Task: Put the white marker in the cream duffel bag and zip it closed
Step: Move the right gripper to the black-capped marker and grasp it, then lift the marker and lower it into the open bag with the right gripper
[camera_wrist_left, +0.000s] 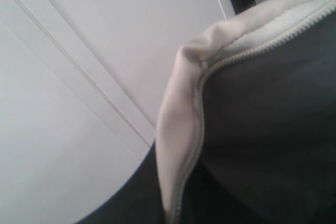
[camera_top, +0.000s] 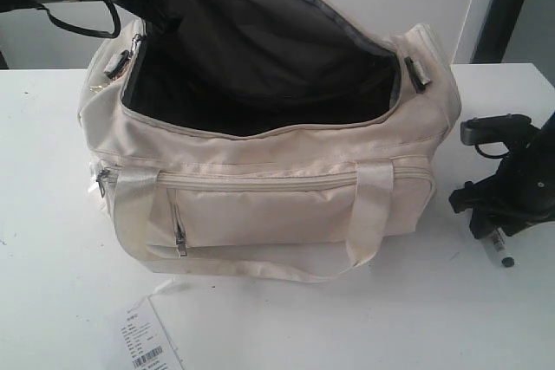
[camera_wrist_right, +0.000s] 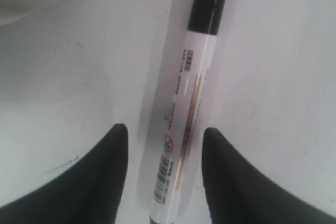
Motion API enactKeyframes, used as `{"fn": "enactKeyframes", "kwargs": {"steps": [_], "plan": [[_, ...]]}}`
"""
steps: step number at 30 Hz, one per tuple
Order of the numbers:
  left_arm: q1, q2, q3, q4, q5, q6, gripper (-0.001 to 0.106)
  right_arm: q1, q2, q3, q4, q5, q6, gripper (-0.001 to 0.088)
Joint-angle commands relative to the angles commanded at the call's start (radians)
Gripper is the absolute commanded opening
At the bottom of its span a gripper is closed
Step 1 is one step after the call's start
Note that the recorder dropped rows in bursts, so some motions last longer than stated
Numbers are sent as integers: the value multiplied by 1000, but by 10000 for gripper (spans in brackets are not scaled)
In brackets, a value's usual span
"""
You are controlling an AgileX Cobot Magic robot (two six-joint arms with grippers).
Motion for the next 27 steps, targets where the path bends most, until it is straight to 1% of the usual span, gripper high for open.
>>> {"fn": "enactKeyframes", "kwargs": {"steps": [9, 14, 18, 27], "plan": [[0, 0, 0, 0, 0, 0, 0, 0, 4, 0, 0, -18, 0, 417], [0, 0, 0, 0, 0, 0, 0, 0, 6, 0, -5, -37, -7, 377], [0, 0, 0, 0, 0, 0, 0, 0, 8, 0, -9, -49, -9, 378], [0, 0, 0, 0, -2, 0, 0, 0, 66, 0, -14, -69, -9, 378]]}}
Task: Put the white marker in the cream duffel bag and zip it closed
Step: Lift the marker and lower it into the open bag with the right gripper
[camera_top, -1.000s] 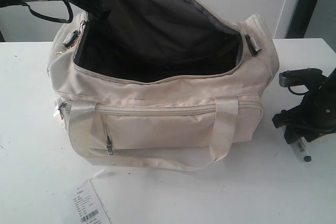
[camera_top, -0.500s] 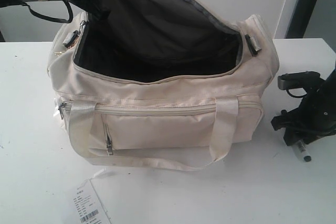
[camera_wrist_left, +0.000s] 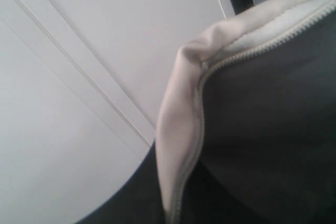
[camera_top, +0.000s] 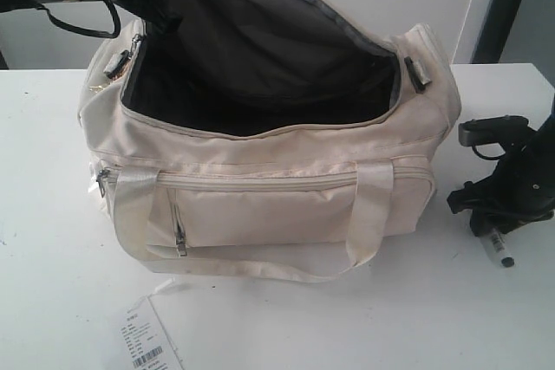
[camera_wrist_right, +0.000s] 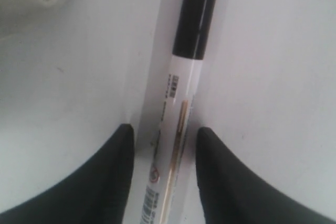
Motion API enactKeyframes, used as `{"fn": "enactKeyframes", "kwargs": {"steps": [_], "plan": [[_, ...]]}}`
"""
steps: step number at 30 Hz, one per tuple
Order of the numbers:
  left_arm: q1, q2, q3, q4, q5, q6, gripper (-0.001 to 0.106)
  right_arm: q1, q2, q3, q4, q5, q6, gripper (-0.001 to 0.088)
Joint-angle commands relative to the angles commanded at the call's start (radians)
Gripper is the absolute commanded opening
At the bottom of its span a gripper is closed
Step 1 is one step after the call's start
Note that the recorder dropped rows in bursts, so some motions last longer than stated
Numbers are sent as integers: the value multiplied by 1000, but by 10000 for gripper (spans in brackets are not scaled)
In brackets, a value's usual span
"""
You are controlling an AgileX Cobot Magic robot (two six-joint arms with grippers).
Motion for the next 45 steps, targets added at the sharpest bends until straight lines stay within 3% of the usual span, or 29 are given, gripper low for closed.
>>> {"fn": "enactKeyframes", "kwargs": {"steps": [3, 8, 9, 21, 35, 45], "plan": [[0, 0, 0, 0, 0, 0, 0, 0, 0, 0, 0, 4, 0, 320], [0, 0, 0, 0, 0, 0, 0, 0, 0, 0, 0, 20, 0, 22], [0, 0, 0, 0, 0, 0, 0, 0, 0, 0, 0, 20, 0, 0], [0, 0, 0, 0, 0, 0, 0, -2, -137, 27, 18, 10, 0, 0], [0, 0, 0, 0, 0, 0, 0, 0, -487, 239, 28, -292, 0, 0], [0, 0, 0, 0, 0, 0, 0, 12, -641, 406, 28, -638, 11, 0]]}}
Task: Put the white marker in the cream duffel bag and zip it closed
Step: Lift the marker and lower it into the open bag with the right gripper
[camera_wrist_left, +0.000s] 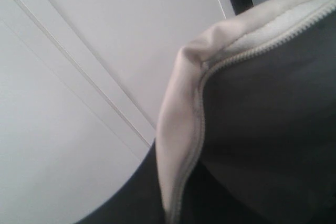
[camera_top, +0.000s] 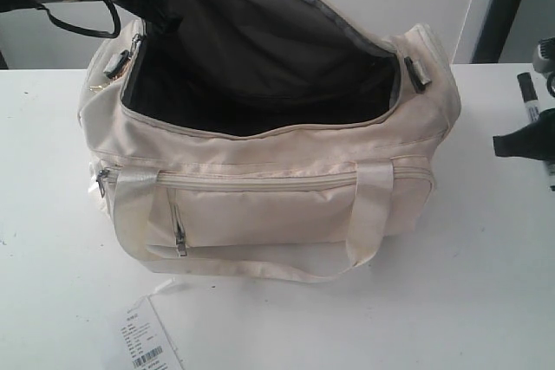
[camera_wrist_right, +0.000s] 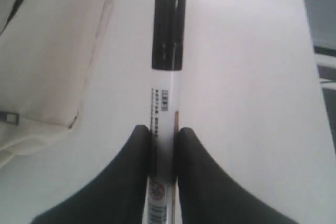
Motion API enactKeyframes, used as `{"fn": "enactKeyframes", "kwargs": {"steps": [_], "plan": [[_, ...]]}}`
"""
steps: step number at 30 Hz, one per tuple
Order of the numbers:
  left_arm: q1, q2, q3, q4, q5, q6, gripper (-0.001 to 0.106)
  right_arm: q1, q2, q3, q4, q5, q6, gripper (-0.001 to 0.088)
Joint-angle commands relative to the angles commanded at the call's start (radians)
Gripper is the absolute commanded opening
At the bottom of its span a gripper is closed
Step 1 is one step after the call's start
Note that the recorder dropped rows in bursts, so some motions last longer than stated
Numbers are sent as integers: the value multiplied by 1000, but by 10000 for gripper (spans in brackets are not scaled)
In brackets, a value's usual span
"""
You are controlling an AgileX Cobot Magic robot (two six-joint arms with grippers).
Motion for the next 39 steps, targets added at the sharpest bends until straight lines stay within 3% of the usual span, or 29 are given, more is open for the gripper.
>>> {"fn": "enactKeyframes", "kwargs": {"steps": [4, 6, 9, 12, 18, 27, 39], "plan": [[0, 0, 0, 0, 0, 0, 0, 97, -16, 92, -7, -292, 10, 0], [0, 0, 0, 0, 0, 0, 0, 146, -16, 132, -94, -463, 127, 0], [0, 0, 0, 0, 0, 0, 0, 191, -14, 153, -307, -711, 398, 0], [0, 0, 0, 0, 0, 0, 0, 238, 19, 147, -543, -872, 498, 0], [0, 0, 0, 0, 0, 0, 0, 349, 121, 66, -659, -939, 500, 0], [0, 0, 0, 0, 0, 0, 0, 435, 222, -69, -711, -940, 498, 0], [0, 0, 0, 0, 0, 0, 0, 457, 379, -219, -828, -942, 486, 0]]}}
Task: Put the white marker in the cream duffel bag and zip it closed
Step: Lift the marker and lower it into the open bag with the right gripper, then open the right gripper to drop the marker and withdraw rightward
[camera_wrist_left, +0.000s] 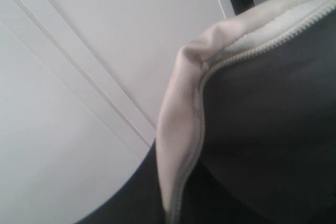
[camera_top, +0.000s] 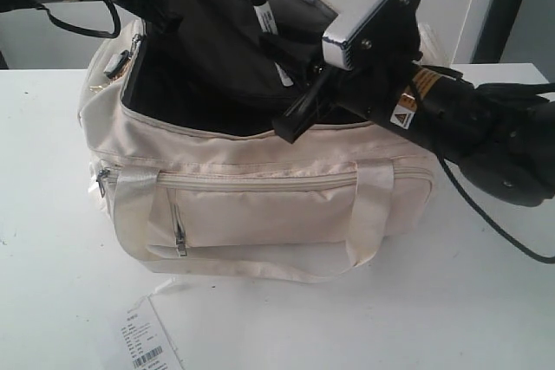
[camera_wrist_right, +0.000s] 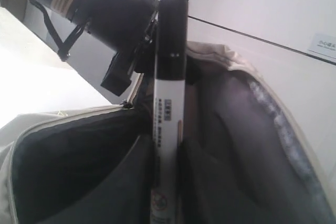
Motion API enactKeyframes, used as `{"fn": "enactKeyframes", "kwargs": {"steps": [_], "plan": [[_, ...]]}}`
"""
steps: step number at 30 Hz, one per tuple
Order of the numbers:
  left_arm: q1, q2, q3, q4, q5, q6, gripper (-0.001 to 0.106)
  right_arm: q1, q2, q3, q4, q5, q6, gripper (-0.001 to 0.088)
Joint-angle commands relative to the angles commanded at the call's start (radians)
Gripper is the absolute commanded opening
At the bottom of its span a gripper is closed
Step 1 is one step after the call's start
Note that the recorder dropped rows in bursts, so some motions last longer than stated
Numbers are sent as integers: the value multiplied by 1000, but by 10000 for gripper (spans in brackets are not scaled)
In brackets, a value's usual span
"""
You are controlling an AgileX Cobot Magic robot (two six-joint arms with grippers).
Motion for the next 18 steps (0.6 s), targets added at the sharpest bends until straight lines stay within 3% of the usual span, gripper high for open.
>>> {"fn": "enactKeyframes", "kwargs": {"steps": [4, 6, 13, 15, 18], "plan": [[0, 0, 0, 0, 0, 0, 0, 0, 18, -18, -18, 0, 0, 4], [0, 0, 0, 0, 0, 0, 0, 0, 22, -18, -18, 0, 0, 48], [0, 0, 0, 0, 0, 0, 0, 0, 25, -18, -14, 25, 1, 451], [0, 0, 0, 0, 0, 0, 0, 0, 25, -18, -10, 25, 1, 503], [0, 0, 0, 0, 0, 0, 0, 0, 20, -18, -10, 25, 1, 510]]}}
